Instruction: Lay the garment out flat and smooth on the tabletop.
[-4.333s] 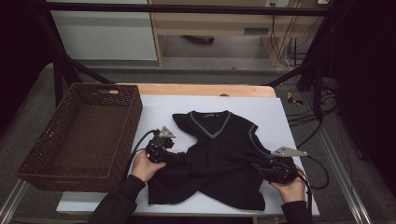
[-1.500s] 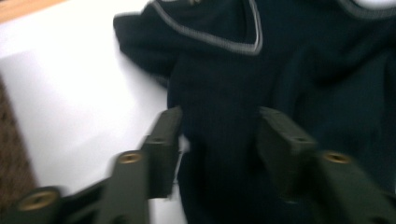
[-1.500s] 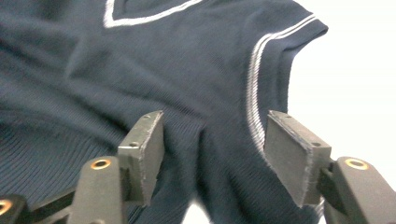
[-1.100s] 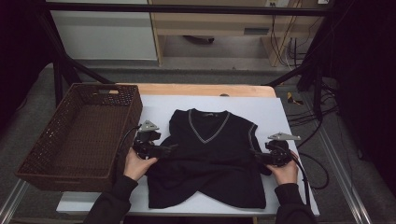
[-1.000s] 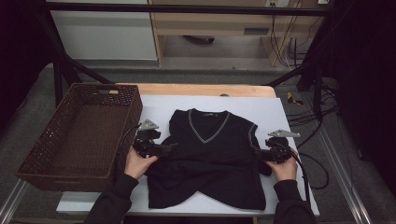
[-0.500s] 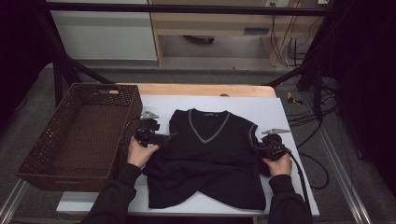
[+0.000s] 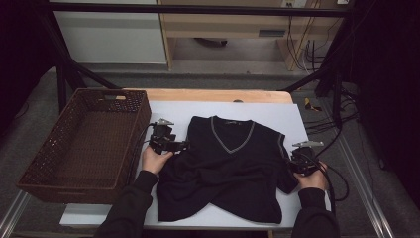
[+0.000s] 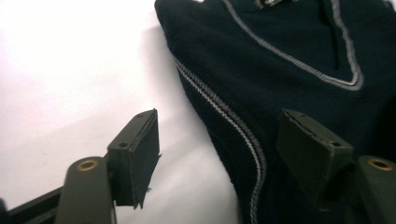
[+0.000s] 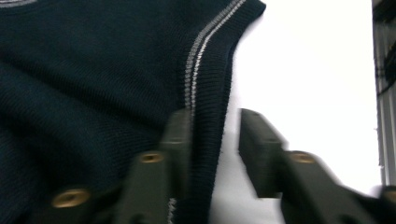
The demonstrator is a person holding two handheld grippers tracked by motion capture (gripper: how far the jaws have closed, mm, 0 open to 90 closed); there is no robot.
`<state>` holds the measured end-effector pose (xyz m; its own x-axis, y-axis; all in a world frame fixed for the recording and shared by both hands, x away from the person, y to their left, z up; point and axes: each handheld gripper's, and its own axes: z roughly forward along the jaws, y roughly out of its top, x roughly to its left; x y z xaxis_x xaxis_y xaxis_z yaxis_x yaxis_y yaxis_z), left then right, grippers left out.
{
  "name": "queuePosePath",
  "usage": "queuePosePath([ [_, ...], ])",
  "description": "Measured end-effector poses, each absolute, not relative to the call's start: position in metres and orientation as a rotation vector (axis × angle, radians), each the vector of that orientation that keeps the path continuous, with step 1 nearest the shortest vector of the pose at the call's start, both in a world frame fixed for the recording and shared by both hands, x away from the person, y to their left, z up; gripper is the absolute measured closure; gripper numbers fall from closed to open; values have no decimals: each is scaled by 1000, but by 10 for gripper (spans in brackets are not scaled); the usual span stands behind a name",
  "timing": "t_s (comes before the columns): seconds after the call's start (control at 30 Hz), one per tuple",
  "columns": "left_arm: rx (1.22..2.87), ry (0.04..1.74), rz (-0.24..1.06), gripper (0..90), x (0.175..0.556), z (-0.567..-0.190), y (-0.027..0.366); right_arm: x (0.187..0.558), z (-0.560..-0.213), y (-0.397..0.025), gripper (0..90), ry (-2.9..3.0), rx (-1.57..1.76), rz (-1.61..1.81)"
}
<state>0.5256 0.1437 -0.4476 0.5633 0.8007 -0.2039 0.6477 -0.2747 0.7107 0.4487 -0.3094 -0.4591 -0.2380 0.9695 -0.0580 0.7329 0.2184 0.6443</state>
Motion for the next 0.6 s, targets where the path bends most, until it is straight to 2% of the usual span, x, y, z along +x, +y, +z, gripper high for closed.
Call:
queuePosePath([
  [0.03, 2012, 1160, 248, 328, 526, -448, 144, 449, -459, -309, 620, 2045, 1569, 696],
  [0.1, 2035, 1178, 230, 377, 532, -456, 139, 444, -457, -312, 522, 2051, 1529, 770],
  [0.2, 2070, 1193, 219, 387, 537, -462, 135, 440, -456, -312, 492, 2052, 1511, 832],
  [0.23, 2073, 1191, 196, 396, 540, -465, 130, 436, -454, -311, 444, 2054, 1498, 871],
  [0.47, 2092, 1154, 239, 411, 545, -468, 113, 435, -453, -305, 383, 2067, 1469, 942],
  [0.57, 2109, 1149, 261, 460, 547, -471, 105, 435, -454, -303, 379, 2071, 1468, 943],
  [0.6, 2132, 1139, 300, 503, 547, -470, 101, 435, -454, -303, 379, 2070, 1467, 945],
])
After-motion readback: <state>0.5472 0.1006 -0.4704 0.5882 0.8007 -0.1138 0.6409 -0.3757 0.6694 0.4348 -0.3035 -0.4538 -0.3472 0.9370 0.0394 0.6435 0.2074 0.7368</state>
